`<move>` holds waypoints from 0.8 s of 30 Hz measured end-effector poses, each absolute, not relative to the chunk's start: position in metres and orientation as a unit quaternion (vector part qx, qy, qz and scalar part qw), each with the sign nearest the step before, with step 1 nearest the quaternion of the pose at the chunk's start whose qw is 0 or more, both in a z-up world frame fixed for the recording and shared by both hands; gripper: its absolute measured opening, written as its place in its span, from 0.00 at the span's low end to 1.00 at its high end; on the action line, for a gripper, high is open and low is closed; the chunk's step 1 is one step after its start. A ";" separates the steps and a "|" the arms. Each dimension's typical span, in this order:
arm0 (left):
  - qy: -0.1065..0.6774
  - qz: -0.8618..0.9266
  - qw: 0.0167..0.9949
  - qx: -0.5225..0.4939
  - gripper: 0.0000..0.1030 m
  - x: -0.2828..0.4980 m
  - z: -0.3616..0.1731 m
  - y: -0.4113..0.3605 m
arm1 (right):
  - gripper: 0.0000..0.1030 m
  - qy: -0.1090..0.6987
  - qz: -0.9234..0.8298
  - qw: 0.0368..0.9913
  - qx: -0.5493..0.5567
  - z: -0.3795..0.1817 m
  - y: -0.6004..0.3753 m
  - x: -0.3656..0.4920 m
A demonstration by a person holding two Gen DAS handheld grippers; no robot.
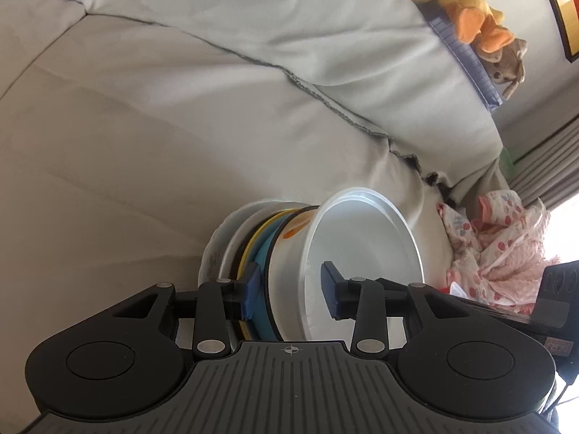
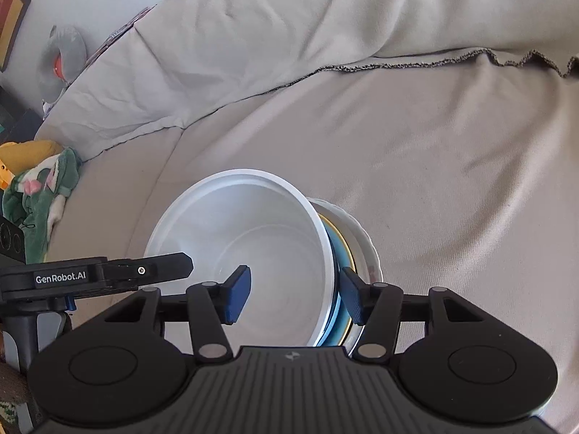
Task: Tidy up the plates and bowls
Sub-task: 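Lower the bowl stack into the steel bowl on the floral plate, then open both tools and move them to the red-and-white rectangular tray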
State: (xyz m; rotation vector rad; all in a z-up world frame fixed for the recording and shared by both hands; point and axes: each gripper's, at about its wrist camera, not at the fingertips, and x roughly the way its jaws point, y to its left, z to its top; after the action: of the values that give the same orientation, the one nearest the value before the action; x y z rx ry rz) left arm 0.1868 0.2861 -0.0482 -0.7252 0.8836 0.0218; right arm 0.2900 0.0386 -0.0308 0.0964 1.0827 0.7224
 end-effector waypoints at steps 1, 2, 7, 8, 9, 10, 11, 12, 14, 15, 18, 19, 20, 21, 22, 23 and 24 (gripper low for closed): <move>0.418 0.010 0.839 -0.348 0.39 0.187 -0.049 0.288 | 0.54 0.503 0.335 0.795 0.045 -0.031 0.041 0.292; 0.418 0.010 0.838 -0.350 0.39 0.186 -0.049 0.291 | 0.54 0.504 0.335 0.794 0.046 -0.031 0.042 0.293; 0.409 0.006 0.839 -0.358 0.36 0.181 -0.045 0.294 | 0.53 0.477 0.342 0.808 0.053 -0.020 0.037 0.289; 0.403 0.000 0.840 -0.362 0.34 0.180 -0.043 0.295 | 0.53 0.472 0.345 0.809 0.056 -0.016 0.035 0.288; 0.398 -0.009 0.840 -0.369 0.32 0.178 -0.040 0.297 | 0.53 0.468 0.350 0.809 0.059 -0.012 0.035 0.288; 0.395 -0.010 0.840 -0.371 0.33 0.177 -0.038 0.297 | 0.53 0.465 0.355 0.809 0.060 -0.008 0.035 0.287; 0.391 -0.011 0.842 -0.371 0.33 0.176 -0.036 0.297 | 0.53 0.461 0.355 0.811 0.059 -0.005 0.035 0.286; 0.385 -0.011 0.844 -0.374 0.33 0.175 -0.035 0.298 | 0.53 0.458 0.357 0.812 0.057 -0.003 0.036 0.286; 0.377 -0.013 0.842 -0.385 0.33 0.174 -0.035 0.301 | 0.53 0.452 0.358 0.815 0.063 0.000 0.036 0.286; 0.375 -0.015 0.840 -0.392 0.33 0.174 -0.035 0.303 | 0.53 0.451 0.358 0.815 0.067 0.001 0.036 0.288; 0.386 -0.018 0.832 -0.398 0.33 0.179 -0.041 0.303 | 0.53 0.451 0.351 0.818 0.070 -0.001 0.036 0.292; 0.392 -0.014 0.831 -0.394 0.33 0.180 -0.043 0.302 | 0.53 0.453 0.347 0.819 0.068 -0.003 0.037 0.293; 0.394 -0.009 0.831 -0.392 0.32 0.181 -0.044 0.301 | 0.53 0.454 0.341 0.820 0.066 -0.005 0.036 0.294; 0.397 -0.007 0.830 -0.391 0.32 0.181 -0.046 0.301 | 0.53 0.456 0.336 0.822 0.064 -0.007 0.036 0.294; 0.397 -0.008 0.830 -0.392 0.32 0.181 -0.046 0.301 | 0.53 0.457 0.333 0.822 0.063 -0.009 0.035 0.294; 0.395 -0.007 0.831 -0.391 0.31 0.180 -0.045 0.301 | 0.53 0.457 0.331 0.823 0.062 -0.010 0.033 0.293; 0.392 -0.004 0.834 -0.388 0.31 0.178 -0.043 0.300 | 0.53 0.456 0.329 0.824 0.063 -0.011 0.030 0.292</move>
State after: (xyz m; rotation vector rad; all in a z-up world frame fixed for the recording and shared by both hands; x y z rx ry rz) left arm 0.1784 0.2998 -0.0426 -0.8215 0.8296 -0.0090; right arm 0.2923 0.0300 -0.0109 0.1334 0.9704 0.6996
